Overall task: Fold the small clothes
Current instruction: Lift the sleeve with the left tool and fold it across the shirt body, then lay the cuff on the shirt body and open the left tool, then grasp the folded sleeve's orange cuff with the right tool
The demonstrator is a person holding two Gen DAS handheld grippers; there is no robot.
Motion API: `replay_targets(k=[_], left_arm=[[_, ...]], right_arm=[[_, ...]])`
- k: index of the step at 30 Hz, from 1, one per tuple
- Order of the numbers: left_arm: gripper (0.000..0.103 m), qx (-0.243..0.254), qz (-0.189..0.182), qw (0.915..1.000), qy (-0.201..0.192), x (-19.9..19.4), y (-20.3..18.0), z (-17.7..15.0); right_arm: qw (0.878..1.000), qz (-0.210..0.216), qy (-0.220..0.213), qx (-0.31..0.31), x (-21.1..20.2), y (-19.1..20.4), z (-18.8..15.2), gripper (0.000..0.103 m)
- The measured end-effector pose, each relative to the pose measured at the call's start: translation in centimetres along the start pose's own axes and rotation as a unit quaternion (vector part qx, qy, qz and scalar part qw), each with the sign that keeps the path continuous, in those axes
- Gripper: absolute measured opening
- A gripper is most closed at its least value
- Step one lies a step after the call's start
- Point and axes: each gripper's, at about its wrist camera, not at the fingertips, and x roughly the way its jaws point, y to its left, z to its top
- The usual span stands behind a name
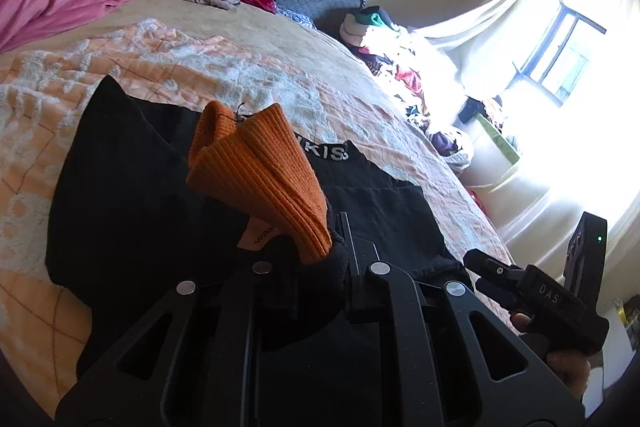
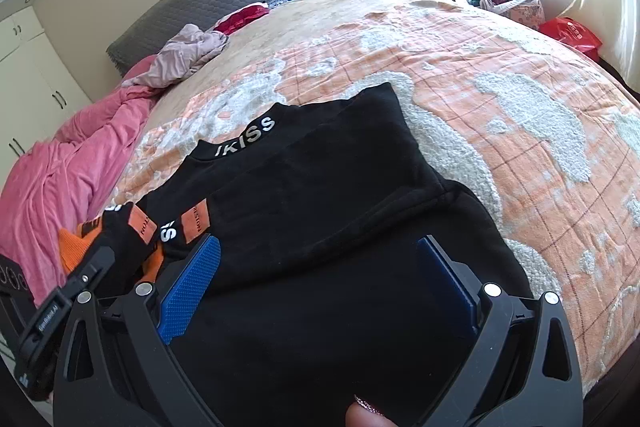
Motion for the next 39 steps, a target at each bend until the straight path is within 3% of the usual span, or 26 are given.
replay_targets(k=[9, 12, 14, 21, 25, 32, 34, 36, 39], left_arm=[[0.014, 0.055, -0.003, 0.9976, 0.042, 2.0, -1.7, -1.2], [0.029, 0.078, -0.014, 0.9948, 0.064, 2.6, -2.4, -1.8], [0.030, 0.079, -0.019, 0.9942, 0.071, 2.9, -2.6, -2.1], [0.047, 0.061, -0.045, 0.9945, 0.073, 1.9, -2.4, -1.7], [0.049, 0.067, -0.031, 0.9944, 0.075, 1.3, -2.5, -1.5], [0.063, 0.084, 0.001, 0.9943, 0.066, 0.0, -1.5, 0.4], [0.064, 0.086, 0.009, 0.9941, 0.065, -0.3, -1.5, 1.1], [0.074, 0.086, 0.017, 0.9942, 0.062, -0.4, -1.3, 2.1], [0.075, 0.108, 0.047, 0.9913, 0.059, -0.4, -1.4, 4.3]], right_arm=[[1.000, 0.006, 0.001, 0.025, -0.3, -1.1, 0.2, 0.098], [0.999, 0.007, -0.002, 0.038, -0.7, -1.7, 0.1, 0.098], [0.999, 0.005, -0.004, 0.044, -1.0, -2.1, 0.1, 0.098], [0.998, 0.008, -0.001, 0.060, -1.4, -3.0, 0.2, 0.098], [0.999, 0.017, 0.012, 0.048, -1.0, -2.2, 0.1, 0.098], [0.998, 0.048, 0.044, 0.002, 0.6, 0.6, -0.7, 0.098], [0.997, 0.053, 0.059, -0.008, 1.4, 1.6, -1.1, 0.098], [0.996, 0.057, 0.073, -0.017, 2.1, 2.5, -1.5, 0.098], [0.995, 0.056, 0.076, -0.041, 2.7, 4.0, -2.0, 0.098]])
